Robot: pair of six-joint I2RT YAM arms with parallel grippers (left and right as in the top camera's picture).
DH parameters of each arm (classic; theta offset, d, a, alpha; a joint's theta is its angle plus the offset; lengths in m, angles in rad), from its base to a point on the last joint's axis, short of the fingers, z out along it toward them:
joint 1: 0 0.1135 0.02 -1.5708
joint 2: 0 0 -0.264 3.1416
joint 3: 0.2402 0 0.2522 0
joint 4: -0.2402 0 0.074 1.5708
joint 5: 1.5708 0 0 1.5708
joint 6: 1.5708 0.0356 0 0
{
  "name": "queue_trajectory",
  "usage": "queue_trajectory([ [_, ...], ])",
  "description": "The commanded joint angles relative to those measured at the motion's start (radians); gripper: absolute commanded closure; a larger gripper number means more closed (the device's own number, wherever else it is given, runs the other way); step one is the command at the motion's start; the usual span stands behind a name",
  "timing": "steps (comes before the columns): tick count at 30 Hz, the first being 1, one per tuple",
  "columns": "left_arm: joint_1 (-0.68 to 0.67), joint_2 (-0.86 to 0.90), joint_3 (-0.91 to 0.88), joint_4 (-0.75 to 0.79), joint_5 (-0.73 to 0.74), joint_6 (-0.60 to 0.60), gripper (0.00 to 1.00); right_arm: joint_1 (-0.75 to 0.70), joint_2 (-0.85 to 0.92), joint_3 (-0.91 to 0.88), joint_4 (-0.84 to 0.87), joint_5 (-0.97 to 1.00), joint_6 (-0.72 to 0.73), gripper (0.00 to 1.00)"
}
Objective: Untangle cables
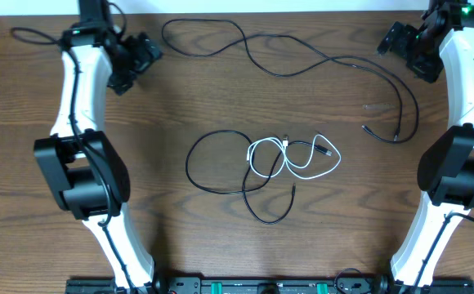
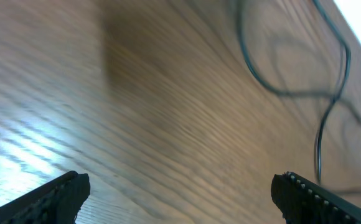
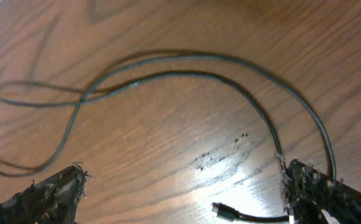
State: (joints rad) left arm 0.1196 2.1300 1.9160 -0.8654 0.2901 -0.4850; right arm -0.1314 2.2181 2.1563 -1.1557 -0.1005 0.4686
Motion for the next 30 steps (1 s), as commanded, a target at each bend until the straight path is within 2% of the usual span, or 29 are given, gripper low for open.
queue_trajectory([
  [1,-0.047,0.008,0.058,-0.029,-0.031,0.126,0.01,0.017,-0.007,0.0,-0.016,-0.026,-0.041,0.01],
  [3,-0.057,0.007,0.097,-0.023,-0.058,0.129,0.01,0.026,-0.007,0.0,-0.021,-0.027,-0.065,0.01],
  [7,-0.072,0.009,0.095,0.127,-0.087,0.129,0.01,0.05,-0.007,0.0,-0.031,-0.027,-0.088,0.01],
  [12,-0.082,0.031,0.069,0.276,-0.127,0.129,0.01,0.089,-0.007,0.0,-0.034,-0.022,-0.224,0.01],
  [19,-0.091,0.154,0.065,0.497,-0.127,0.129,0.01,0.121,-0.007,0.0,-0.062,-0.022,-0.223,0.01],
  [22,-0.093,0.215,0.065,0.546,-0.127,0.13,0.02,0.13,-0.007,0.0,-0.072,-0.022,-0.224,0.01],
  [23,-0.093,0.232,0.065,0.555,-0.127,0.13,0.04,0.131,-0.007,0.0,-0.074,-0.022,-0.224,0.01],
  [27,-0.092,0.295,0.065,0.6,-0.174,0.13,0.25,0.132,-0.007,0.0,-0.084,-0.022,-0.223,0.01],
  [30,-0.093,0.332,0.065,0.622,-0.187,0.13,0.34,0.132,-0.007,0.0,-0.088,-0.022,-0.223,0.01],
])
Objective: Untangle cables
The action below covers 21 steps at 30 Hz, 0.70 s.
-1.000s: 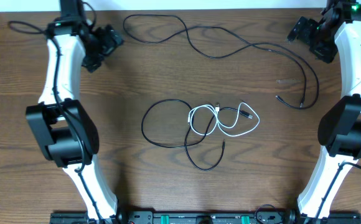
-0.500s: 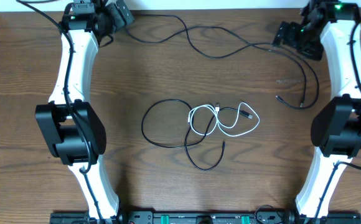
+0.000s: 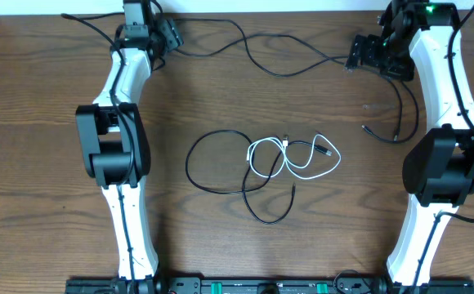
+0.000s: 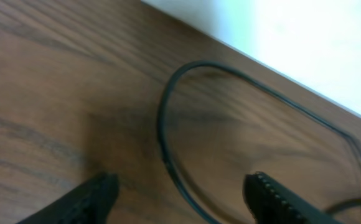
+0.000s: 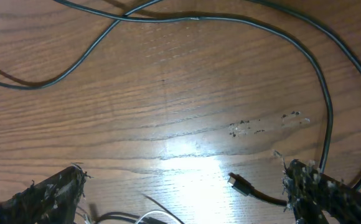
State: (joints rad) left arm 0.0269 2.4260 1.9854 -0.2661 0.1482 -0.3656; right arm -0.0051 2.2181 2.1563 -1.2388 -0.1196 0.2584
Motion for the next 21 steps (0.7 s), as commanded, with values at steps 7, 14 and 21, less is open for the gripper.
queue_trajectory([
  [7,0.0,0.071,-0.004,0.023,-0.045,0.011,0.53,0.005,-0.007,0.0,-0.007,-0.003,-0.013,0.01],
  [14,0.0,0.094,-0.004,0.074,-0.045,0.01,0.53,0.013,-0.007,0.0,-0.008,-0.003,-0.013,0.01],
  [21,0.0,0.12,-0.004,0.096,-0.045,0.011,0.61,0.019,-0.007,0.0,-0.008,-0.003,-0.013,0.01],
])
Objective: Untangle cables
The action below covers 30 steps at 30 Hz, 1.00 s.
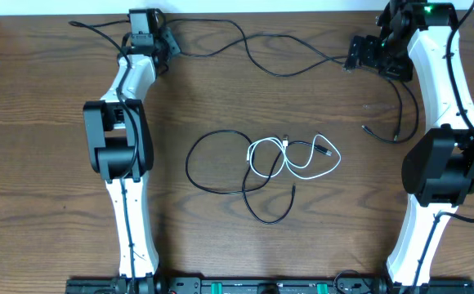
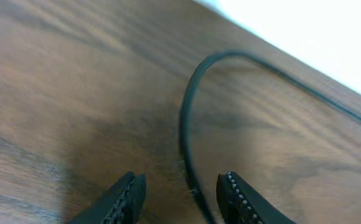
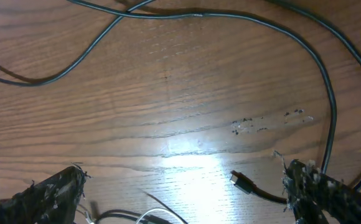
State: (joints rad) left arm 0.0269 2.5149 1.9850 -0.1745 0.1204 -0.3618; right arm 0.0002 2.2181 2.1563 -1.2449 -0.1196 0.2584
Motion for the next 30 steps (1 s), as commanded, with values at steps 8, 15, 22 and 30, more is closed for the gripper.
queue_trajectory([
  [8,0.002,0.031,-0.003,0.021,-0.029,0.059,0.93,0.015,-0.007,0.0,-0.012,-0.003,-0.013,0.01],
  [15,0.088,-0.067,0.007,0.012,-0.166,0.211,0.93,0.014,-0.007,0.0,-0.031,-0.003,-0.013,0.01],
  [22,0.307,-0.224,0.031,0.078,-0.185,0.273,0.93,0.014,-0.007,0.0,-0.052,-0.003,-0.013,0.01],
  [30,0.52,-0.303,0.033,0.173,-0.184,0.305,0.24,0.015,-0.007,0.0,-0.081,-0.004,-0.012,0.01],
])
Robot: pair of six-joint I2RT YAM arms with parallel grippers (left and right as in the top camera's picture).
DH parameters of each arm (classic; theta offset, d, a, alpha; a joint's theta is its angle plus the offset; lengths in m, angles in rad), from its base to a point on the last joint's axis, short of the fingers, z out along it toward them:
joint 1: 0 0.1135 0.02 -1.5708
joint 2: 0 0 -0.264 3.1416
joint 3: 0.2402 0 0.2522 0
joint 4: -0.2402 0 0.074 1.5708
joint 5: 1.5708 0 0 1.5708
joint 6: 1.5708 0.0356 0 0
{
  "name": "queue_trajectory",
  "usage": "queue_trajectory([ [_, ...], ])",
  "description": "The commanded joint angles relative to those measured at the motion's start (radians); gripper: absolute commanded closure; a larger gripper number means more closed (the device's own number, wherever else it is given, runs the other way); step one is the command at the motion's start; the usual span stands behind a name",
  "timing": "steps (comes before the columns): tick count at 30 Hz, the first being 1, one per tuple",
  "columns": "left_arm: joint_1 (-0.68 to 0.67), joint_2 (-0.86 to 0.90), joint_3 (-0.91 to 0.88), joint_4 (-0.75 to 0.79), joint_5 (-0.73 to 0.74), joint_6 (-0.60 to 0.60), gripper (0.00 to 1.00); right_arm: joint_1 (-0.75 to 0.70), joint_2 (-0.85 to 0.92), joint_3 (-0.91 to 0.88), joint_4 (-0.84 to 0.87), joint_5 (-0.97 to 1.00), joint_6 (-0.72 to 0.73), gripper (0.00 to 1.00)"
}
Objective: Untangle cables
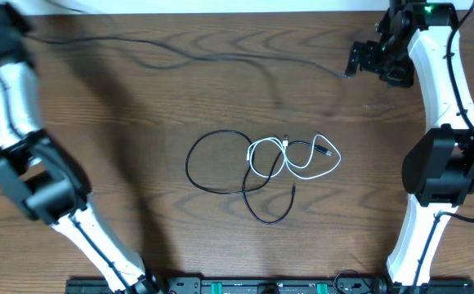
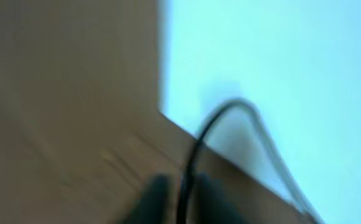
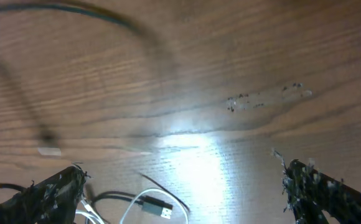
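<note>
A long black cable [image 1: 221,55] runs blurred and nearly straight across the back of the table. My left gripper [image 1: 0,20] is at the far left back corner, shut on that cable [image 2: 196,143]; its dark fingers [image 2: 159,193] press close on either side. In the middle of the table lies a knot of a black looped cable [image 1: 212,163] and a white cable [image 1: 302,167]. My right gripper [image 1: 359,61] hovers open at the back right, near the long cable's trailing end. The white cable's USB plug [image 3: 159,210] shows between the right gripper's [image 3: 183,190] wide-apart fingers.
The brown wooden table [image 1: 98,163] meets a pale wall strip along its back edge [image 1: 261,6]. A scuffed shiny patch [image 3: 261,99] marks the wood below the right gripper. Both white arm bases stand at the left and right sides.
My left gripper has gone from the back edge near the middle-left to the far left corner, now shut on the long black cable. The cable has been pulled straight and leftward. The right gripper barely moved.
Both grippers were open near the back corners, the long cable lying in curves along the back. Then the left gripper stood over the cable's left loop and the right one by its right part. The left fingers narrowed round the loop, and now hold it far left.
</note>
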State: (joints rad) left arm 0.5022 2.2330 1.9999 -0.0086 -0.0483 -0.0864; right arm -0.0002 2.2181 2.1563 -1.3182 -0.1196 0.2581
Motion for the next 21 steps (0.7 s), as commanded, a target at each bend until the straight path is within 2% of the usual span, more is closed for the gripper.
queue_trajectory([
  [1,0.059,-0.022,0.018,0.001,-0.016,0.03,0.02,0.016,-0.007,0.0,-0.01,-0.005,-0.012,0.01],
  [10,0.081,-0.02,0.017,-0.105,-0.011,0.03,0.02,0.05,-0.007,0.0,0.007,-0.033,-0.012,0.01],
  [14,0.073,-0.02,0.017,-0.172,0.049,0.029,0.02,0.066,-0.007,0.0,0.013,-0.033,-0.013,0.01],
  [21,0.0,-0.02,0.017,-0.43,0.165,0.013,0.02,0.103,-0.007,0.0,0.021,-0.033,-0.043,0.01],
])
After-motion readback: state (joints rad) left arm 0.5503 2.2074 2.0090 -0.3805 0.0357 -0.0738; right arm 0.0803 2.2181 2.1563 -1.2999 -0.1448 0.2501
